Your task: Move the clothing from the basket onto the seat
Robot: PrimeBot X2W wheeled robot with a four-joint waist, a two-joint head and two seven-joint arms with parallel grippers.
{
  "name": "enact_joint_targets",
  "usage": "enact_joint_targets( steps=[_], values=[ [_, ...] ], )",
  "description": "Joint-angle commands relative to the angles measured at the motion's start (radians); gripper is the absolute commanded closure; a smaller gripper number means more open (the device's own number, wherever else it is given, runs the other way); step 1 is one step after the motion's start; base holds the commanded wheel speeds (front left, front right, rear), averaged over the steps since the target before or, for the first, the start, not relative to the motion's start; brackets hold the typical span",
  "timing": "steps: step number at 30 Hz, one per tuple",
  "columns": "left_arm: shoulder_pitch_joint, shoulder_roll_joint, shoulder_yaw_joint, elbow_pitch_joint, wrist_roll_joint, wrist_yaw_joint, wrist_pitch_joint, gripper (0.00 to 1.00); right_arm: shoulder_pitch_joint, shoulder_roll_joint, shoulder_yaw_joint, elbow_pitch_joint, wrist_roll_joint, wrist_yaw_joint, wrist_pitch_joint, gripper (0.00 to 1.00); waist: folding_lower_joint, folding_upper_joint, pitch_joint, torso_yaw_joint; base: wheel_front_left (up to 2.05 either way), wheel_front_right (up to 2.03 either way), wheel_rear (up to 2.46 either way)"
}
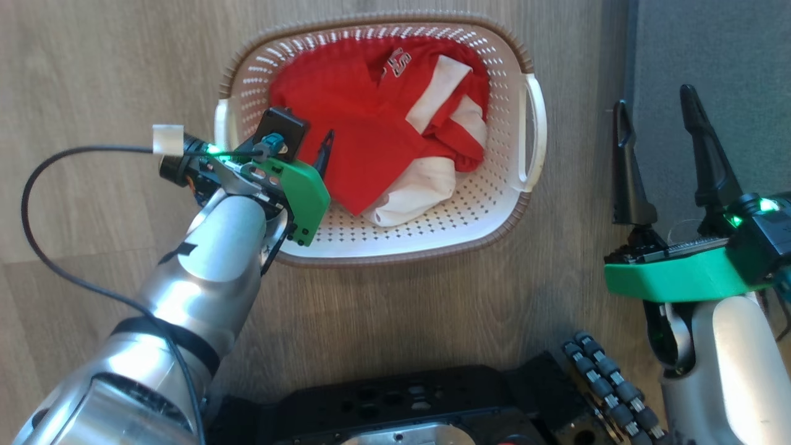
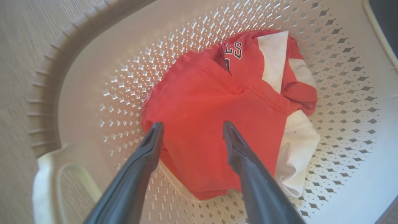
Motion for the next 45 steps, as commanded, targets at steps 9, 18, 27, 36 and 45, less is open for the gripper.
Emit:
enact_joint_targets(
  steps=[9,18,27,36,45],
  values=[
    [-0.078,0.014,-0.106,0.052,-0.052,0.014,0.089,0.00,0.022,-0.004,0.058,-0.077,0.034,0.007,-0.006,0.00,-0.0001,0.0001,0.062,-0.073,0.00,0.00,0.00],
    [-0.121,0.014,-0.201,0.091,-0.091,0.021,0.205,0.00,0.048,-0.004,0.081,-0.127,0.073,0.007,-0.006,0.00,-0.0001,0.0001,0.084,-0.120,0.00,0.00,0.00],
    [-0.126,0.014,-0.261,0.129,-0.112,0.034,0.262,0.00,0.060,-0.004,0.078,-0.136,0.102,0.007,-0.006,0.00,-0.0001,0.0001,0.090,-0.147,0.00,0.00,0.00],
    [-0.130,0.014,-0.284,0.145,-0.142,0.051,0.297,0.00,0.080,-0.004,0.077,-0.161,0.120,0.007,-0.006,0.00,-0.0001,0.0001,0.086,-0.168,0.00,0.00,0.00],
    [-0.143,0.014,-0.289,0.162,-0.181,0.055,0.321,1.00,0.105,-0.004,0.064,-0.182,0.134,0.007,-0.006,0.00,-0.0001,0.0001,0.093,-0.173,0.00,0.00,0.00]
  ],
)
